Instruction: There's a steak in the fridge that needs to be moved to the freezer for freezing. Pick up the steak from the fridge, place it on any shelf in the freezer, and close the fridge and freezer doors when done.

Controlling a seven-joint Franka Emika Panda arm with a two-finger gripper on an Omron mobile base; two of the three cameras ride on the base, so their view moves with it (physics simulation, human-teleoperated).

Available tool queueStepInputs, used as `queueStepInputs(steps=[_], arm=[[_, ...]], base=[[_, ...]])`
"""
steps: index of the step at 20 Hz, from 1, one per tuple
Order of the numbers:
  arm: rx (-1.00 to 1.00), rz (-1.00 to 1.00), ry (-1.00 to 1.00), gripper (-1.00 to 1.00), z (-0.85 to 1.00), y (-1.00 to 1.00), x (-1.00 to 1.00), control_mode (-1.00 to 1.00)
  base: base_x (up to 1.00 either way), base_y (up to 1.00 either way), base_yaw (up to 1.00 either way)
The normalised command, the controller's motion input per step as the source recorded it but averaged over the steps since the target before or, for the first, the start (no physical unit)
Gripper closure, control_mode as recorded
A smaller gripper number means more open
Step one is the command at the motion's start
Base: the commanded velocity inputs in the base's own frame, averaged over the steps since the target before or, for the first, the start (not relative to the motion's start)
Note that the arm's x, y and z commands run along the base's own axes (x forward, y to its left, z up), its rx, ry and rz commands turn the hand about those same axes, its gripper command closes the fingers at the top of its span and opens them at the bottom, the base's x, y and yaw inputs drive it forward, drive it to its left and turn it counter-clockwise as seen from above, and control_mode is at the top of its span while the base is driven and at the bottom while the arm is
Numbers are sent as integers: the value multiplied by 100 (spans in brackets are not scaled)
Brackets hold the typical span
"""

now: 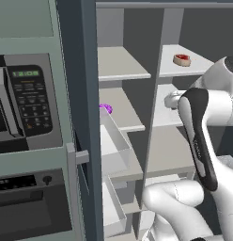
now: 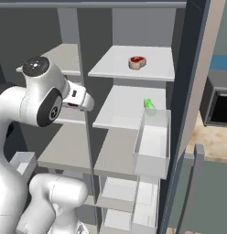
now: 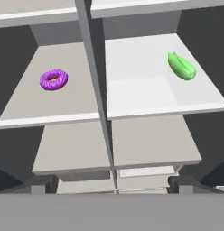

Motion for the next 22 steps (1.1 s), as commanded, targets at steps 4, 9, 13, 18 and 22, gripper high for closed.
queueStepInputs(steps=[4, 9, 13, 18, 22], arm=[[0, -6, -8, -100, 74, -21, -1, -100], [-2, -5, -2, -100, 52, -23, 0, -100], [-2, 0, -6, -100, 21, -27, 7, -100], [0, 0, -4, -100, 2, -33, 30, -100], [0, 0, 0, -100, 0, -42, 43, -100]], base=[[0, 0, 0], [0, 0, 0], [0, 0, 0], [0, 0, 0], [0, 0, 0]])
